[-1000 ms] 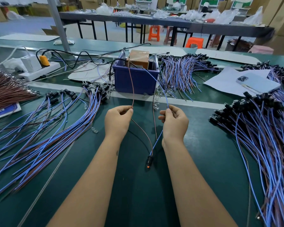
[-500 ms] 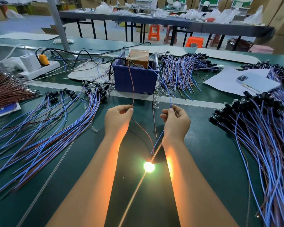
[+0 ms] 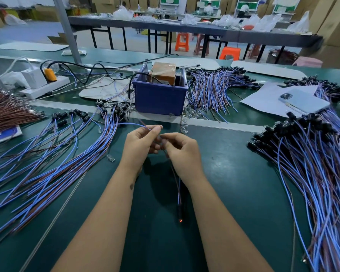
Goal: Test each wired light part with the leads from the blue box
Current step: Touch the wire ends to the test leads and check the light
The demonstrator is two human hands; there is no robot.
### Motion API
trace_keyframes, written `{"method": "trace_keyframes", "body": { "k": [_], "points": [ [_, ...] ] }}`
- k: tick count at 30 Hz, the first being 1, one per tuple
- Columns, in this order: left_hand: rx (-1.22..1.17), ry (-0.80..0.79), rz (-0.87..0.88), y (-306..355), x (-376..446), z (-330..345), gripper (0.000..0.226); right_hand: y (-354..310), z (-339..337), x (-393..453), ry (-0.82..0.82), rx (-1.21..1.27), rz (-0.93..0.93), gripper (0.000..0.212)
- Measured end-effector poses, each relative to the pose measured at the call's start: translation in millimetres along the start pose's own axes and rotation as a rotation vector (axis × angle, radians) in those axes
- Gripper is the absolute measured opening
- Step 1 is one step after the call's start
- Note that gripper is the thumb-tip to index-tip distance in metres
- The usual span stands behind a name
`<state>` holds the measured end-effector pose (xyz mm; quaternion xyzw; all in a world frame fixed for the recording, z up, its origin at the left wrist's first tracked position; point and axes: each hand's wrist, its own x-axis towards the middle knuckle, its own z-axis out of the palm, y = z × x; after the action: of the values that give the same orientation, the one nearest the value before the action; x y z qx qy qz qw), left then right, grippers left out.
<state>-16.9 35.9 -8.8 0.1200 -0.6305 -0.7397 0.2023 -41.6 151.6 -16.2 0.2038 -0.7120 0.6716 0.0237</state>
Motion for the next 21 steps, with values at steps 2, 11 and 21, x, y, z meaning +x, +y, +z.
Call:
{"method": "trace_keyframes", "body": {
  "k": [2, 11, 21],
  "points": [
    [-0.069, 0.044, -0.02, 1, 0, -1, 0.012, -1, -1, -1, -0.064, 0.092, 0.033, 0.018],
    [-0.593, 0.064, -0.148, 5, 4, -7, 0.04, -1, -3, -2, -0.287, 0.172, -0.015, 0.053],
    [0.243, -0.149, 0.149, -11, -8, 11, 0.023, 4, -25, 11, 0.3, 0.365, 0.195, 0.033]
  ]
}}
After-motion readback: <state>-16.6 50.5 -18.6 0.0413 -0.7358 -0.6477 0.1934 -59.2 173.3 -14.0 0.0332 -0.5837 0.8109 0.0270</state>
